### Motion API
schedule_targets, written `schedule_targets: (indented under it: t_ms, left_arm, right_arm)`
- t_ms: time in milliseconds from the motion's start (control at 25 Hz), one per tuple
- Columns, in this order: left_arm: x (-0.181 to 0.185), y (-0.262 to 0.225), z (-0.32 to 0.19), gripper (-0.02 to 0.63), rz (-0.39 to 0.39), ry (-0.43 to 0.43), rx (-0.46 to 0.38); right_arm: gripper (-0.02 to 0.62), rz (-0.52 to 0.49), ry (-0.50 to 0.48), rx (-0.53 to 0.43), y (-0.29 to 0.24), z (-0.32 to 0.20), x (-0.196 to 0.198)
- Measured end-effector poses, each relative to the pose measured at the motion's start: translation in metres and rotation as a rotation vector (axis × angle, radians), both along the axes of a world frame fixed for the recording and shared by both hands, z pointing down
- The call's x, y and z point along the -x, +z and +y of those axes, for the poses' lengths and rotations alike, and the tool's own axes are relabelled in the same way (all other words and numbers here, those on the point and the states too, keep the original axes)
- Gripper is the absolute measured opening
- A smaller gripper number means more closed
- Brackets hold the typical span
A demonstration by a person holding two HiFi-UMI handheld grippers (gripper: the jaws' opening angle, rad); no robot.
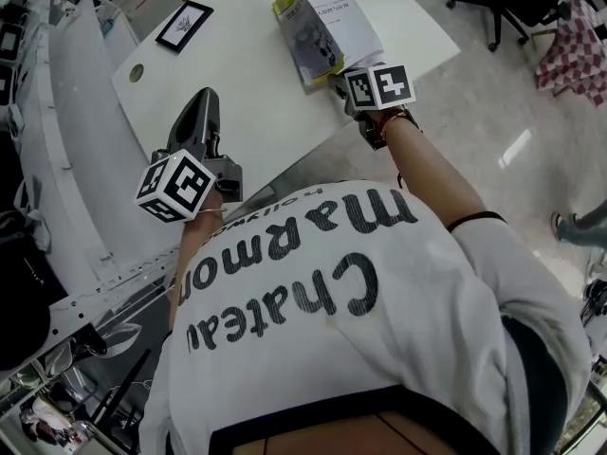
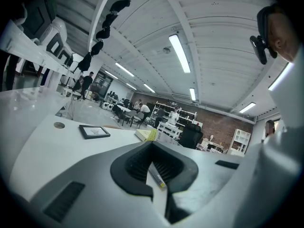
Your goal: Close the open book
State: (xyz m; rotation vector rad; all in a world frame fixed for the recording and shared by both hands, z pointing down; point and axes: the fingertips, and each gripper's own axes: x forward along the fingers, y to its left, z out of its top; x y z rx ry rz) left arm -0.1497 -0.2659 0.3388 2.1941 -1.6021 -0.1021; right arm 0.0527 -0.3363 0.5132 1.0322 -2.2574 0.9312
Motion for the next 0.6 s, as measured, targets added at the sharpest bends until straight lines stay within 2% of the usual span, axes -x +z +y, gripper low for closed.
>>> schedule_targets:
  t_ms: [600]
  left_arm:
    - [0.0009,0.0004,0.0056,0.023,0.002,-0.003,0.002]
  right_arm:
    - [0.129,0.008,0.006,-0.016,-0.0007,0.0008,0.0004]
